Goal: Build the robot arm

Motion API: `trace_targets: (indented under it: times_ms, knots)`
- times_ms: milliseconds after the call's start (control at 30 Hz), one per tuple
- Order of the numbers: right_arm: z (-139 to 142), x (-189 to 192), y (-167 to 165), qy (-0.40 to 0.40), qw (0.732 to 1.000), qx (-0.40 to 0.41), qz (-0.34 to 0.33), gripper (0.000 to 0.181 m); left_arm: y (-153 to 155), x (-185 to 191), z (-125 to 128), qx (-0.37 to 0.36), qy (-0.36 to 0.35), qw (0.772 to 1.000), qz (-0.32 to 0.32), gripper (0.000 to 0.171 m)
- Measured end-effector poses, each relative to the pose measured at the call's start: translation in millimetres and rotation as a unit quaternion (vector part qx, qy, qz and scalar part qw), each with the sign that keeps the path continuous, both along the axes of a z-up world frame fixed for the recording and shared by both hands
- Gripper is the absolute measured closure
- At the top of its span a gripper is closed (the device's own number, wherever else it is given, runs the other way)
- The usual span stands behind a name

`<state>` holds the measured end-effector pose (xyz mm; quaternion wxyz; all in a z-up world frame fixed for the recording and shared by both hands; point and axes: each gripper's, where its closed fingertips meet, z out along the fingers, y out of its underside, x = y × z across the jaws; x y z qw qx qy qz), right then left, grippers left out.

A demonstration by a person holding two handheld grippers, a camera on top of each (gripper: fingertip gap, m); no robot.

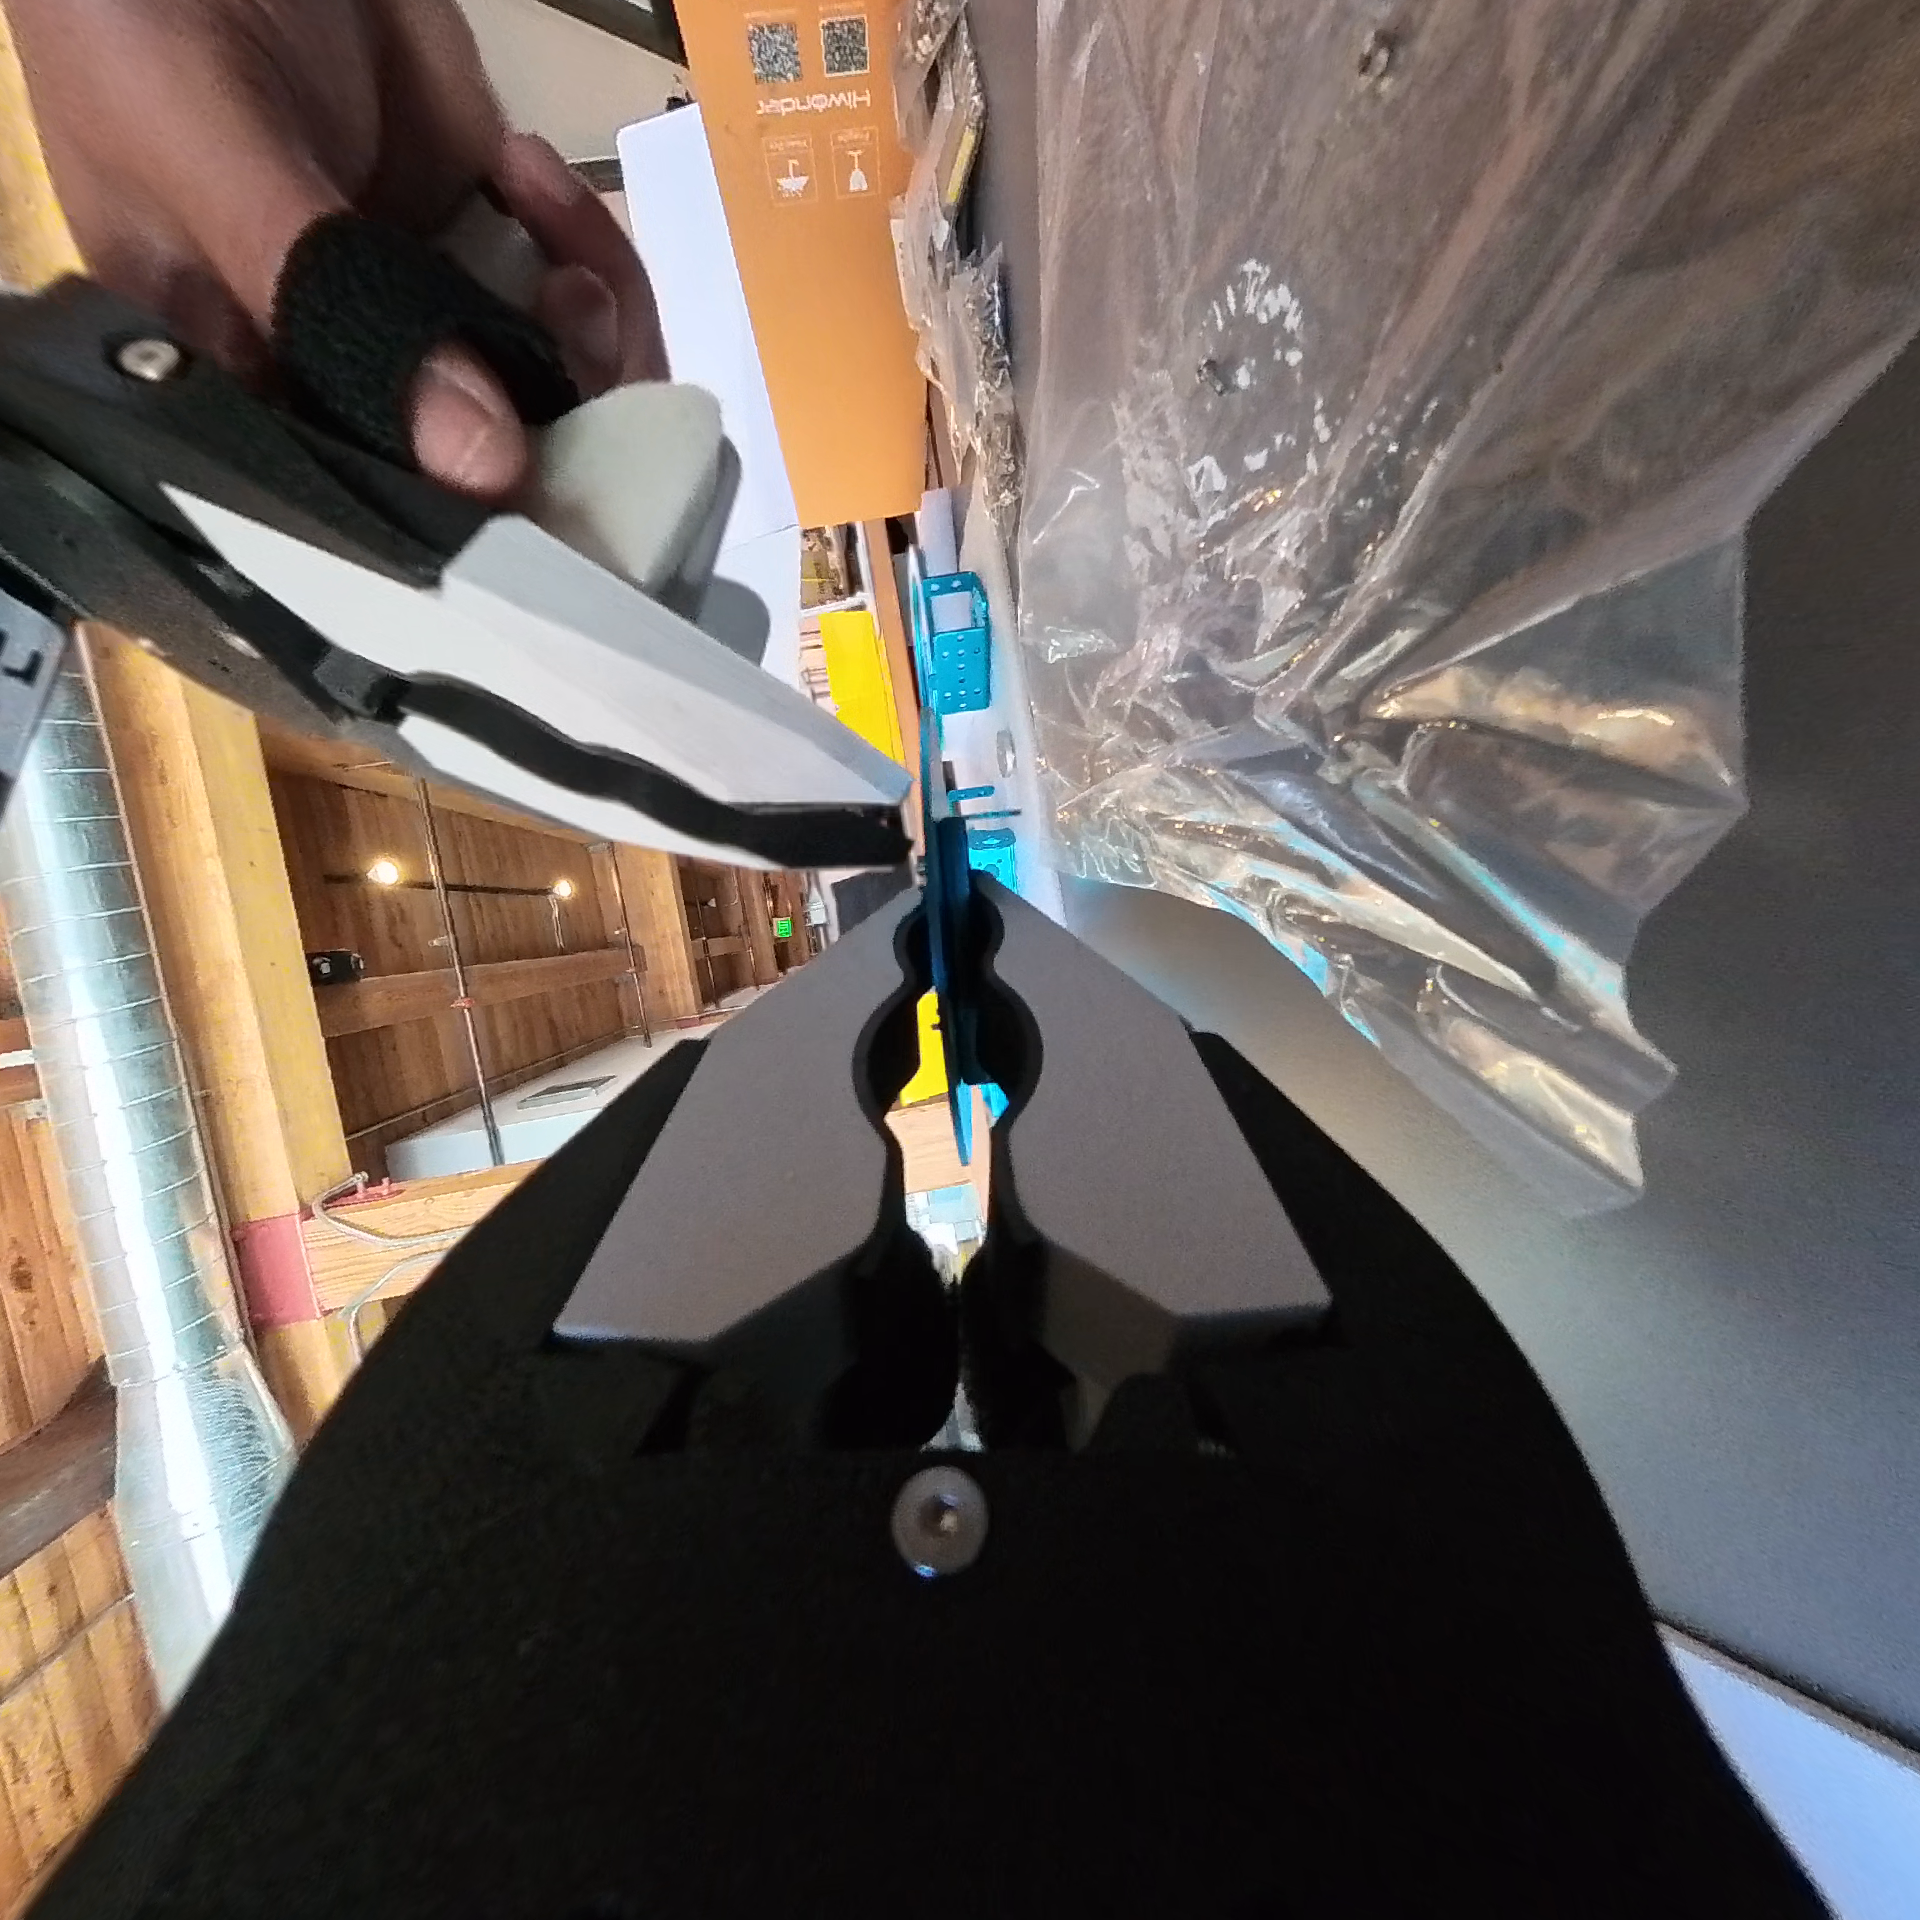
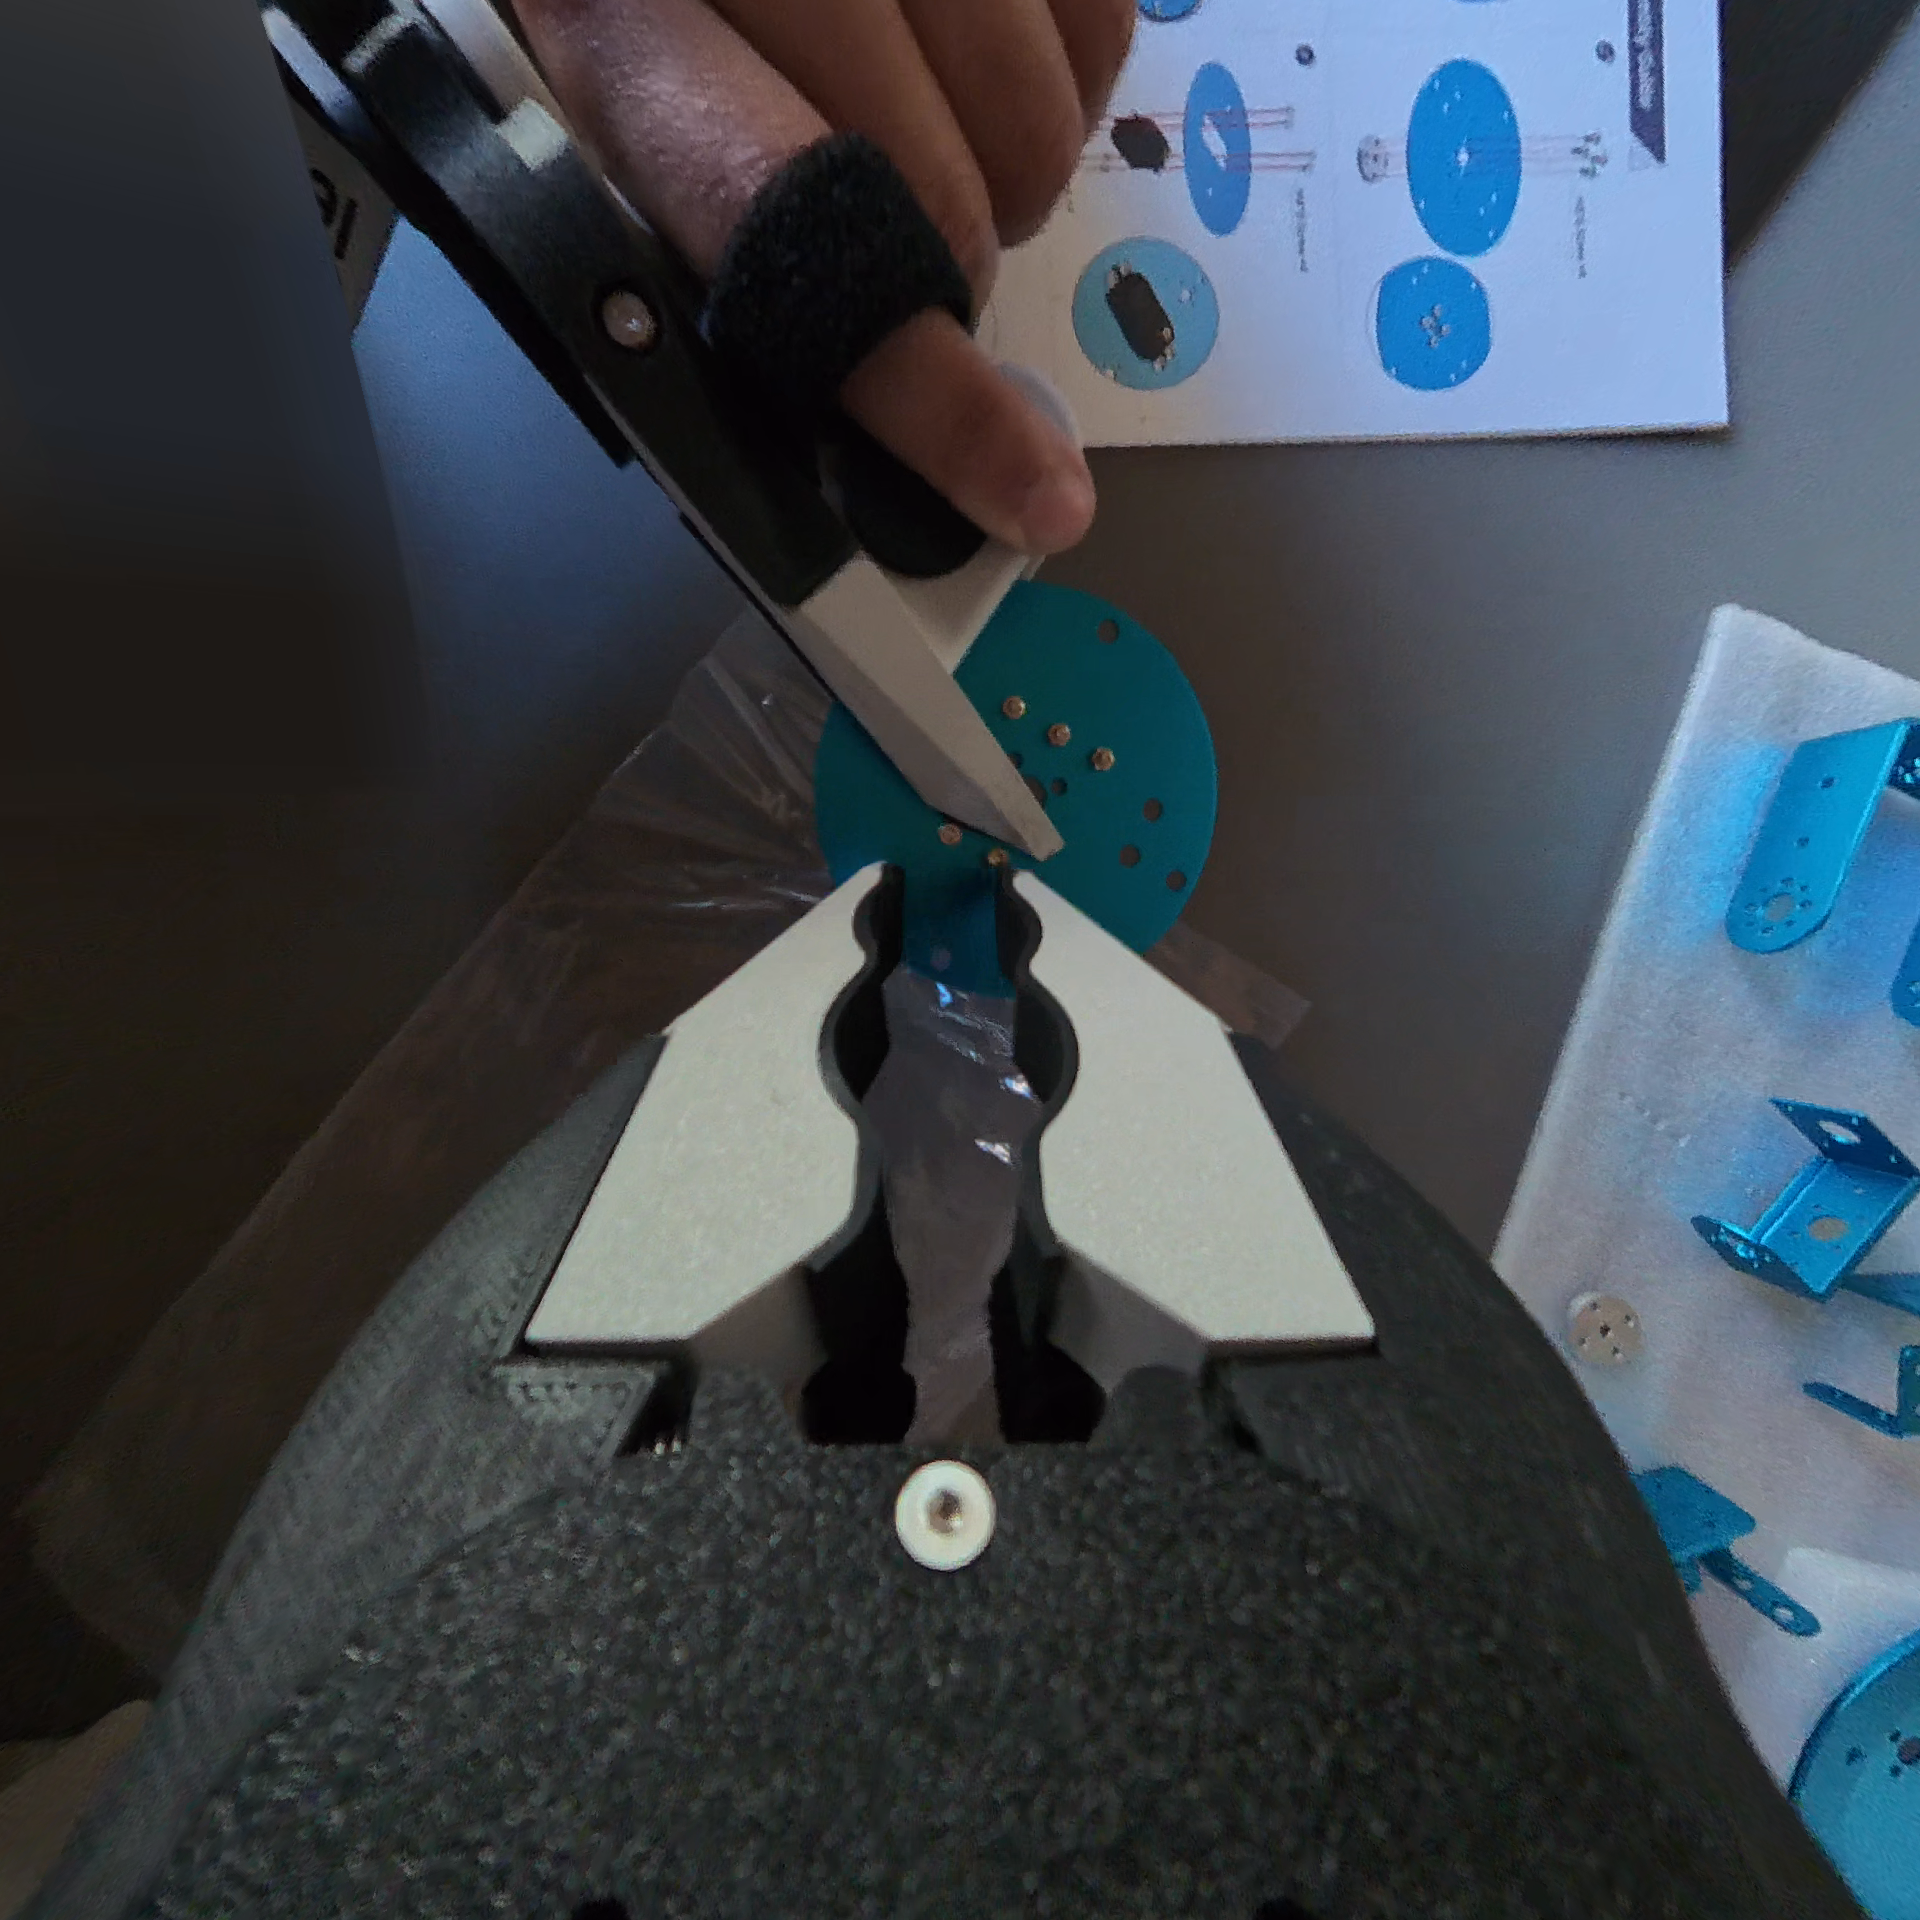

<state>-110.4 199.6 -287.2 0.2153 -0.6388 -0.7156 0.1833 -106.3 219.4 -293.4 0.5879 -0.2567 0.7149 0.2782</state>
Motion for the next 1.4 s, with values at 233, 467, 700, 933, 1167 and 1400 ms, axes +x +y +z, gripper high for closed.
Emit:
trace_targets:
  times_ms: [233,467,700,933,1167,1400]
  knots:
    - [-4.9,-1.3,-5.5,-0.007,1.0,0.006,0.017,0.141,1.0,-0.8,-0.2,-0.002,-0.001,1.0,0.002,0.171]
    - [-2.2,5.2,-5.9,-0.017,1.0,0.004,0.012,0.143,3.5,-2.5,0.2,-0.004,-0.002,1.0,0.006,0.171]
    - [-6.7,-0.7,-9.7,-0.015,1.0,0.001,0.016,0.136,2.4,-1.5,-1.4,-0.004,0.001,1.0,0.003,0.171]
    - [-1.8,-1.9,-6.8,-0.006,1.0,0.011,0.013,0.132,3.0,-2.1,2.6,-0.002,-0.006,1.0,0.006,0.171]
    - [-0.2,1.1,-7.8,-0.007,1.0,0.004,0.012,0.141,4.3,-2.2,0.6,-0.003,-0.003,1.0,0.008,0.171]
    - [-3.1,2.6,-12.2,-0.018,1.0,-0.011,0.015,0.149,5.6,-2.6,-0.1,-0.005,-0.003,1.0,0.013,0.171]
